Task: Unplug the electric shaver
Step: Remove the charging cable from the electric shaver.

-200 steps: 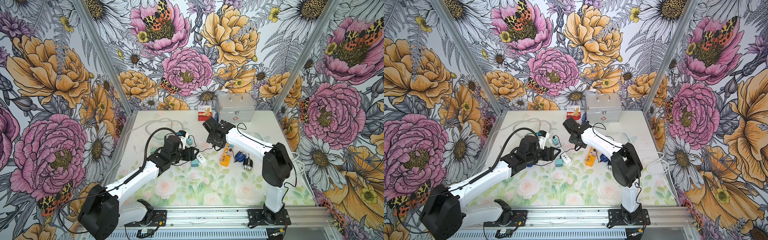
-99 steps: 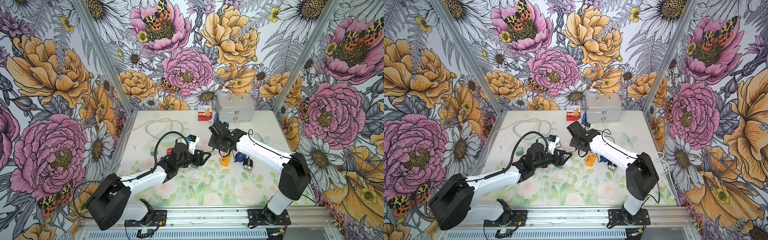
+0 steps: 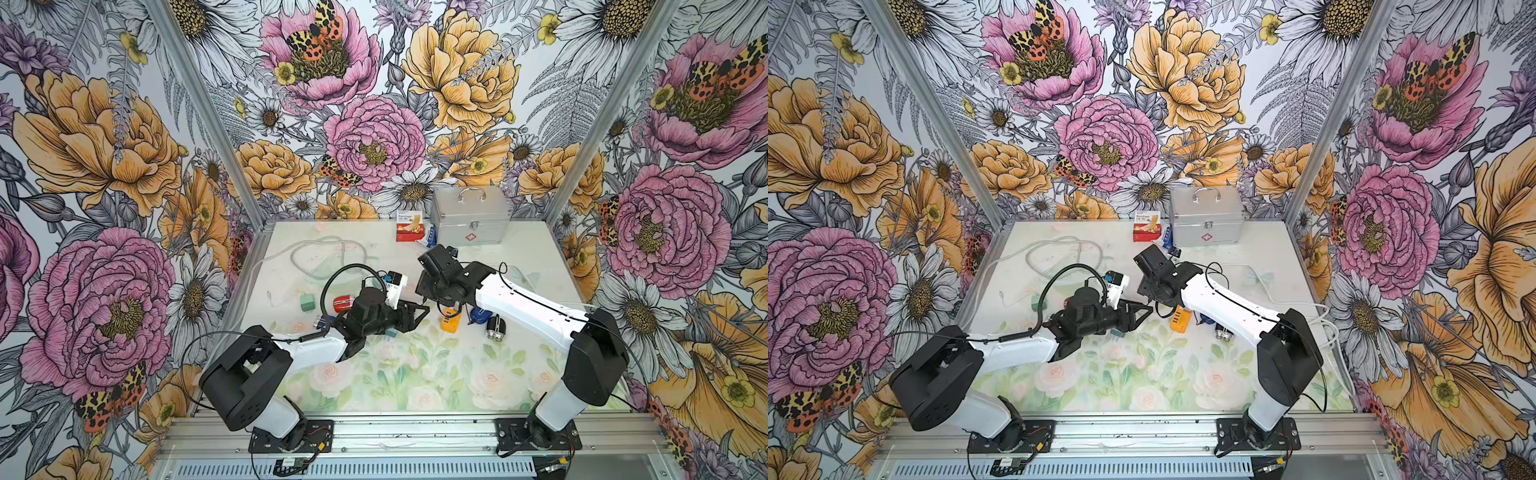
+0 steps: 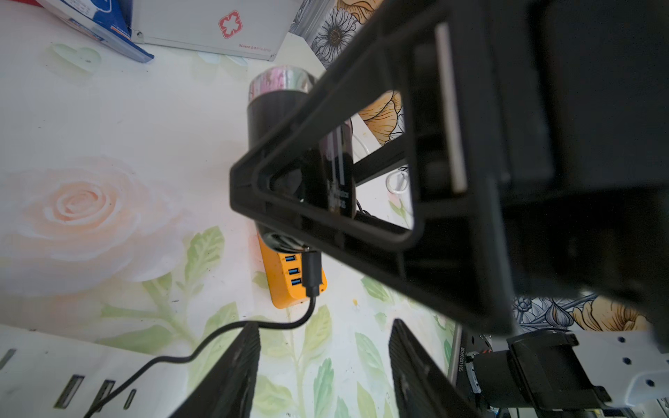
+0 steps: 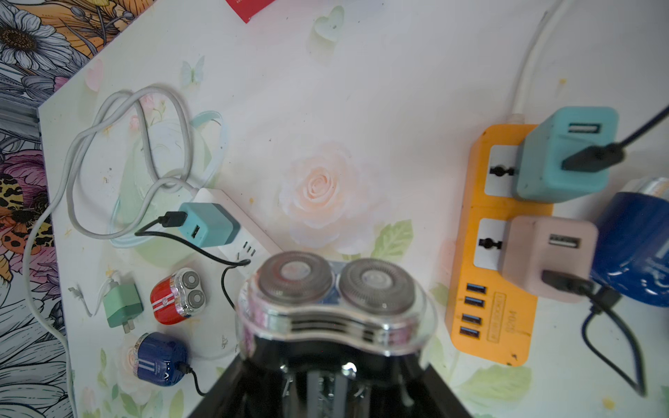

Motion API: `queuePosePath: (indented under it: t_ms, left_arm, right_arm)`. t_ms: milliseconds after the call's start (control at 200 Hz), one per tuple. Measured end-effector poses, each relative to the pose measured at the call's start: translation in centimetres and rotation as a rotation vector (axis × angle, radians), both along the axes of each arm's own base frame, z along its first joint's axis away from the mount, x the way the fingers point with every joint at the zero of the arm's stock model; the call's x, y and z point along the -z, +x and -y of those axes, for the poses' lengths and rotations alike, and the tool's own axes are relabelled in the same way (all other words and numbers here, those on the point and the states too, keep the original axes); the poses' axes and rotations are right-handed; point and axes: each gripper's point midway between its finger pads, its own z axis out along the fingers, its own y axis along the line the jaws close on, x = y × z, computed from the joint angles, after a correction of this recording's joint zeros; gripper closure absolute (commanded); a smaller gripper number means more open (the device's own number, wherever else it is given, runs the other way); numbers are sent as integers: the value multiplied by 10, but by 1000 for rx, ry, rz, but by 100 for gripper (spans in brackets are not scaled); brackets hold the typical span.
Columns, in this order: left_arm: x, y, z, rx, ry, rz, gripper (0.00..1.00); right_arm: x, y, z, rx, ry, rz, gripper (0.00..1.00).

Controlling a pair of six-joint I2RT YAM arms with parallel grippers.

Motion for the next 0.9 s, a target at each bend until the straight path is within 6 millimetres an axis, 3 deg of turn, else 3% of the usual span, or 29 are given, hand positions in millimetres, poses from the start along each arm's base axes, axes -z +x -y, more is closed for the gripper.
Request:
queuePosePath:
  t_ms: [405,901]
  left_arm:
    - [0,8,9,-10,-73,-6,56]
    - [-1,20,9,-30,-129,-8,53]
  right_arm:
    - [-2,3,-4,12,28,9,61]
    - [-4,0,-3,8,55,2,62]
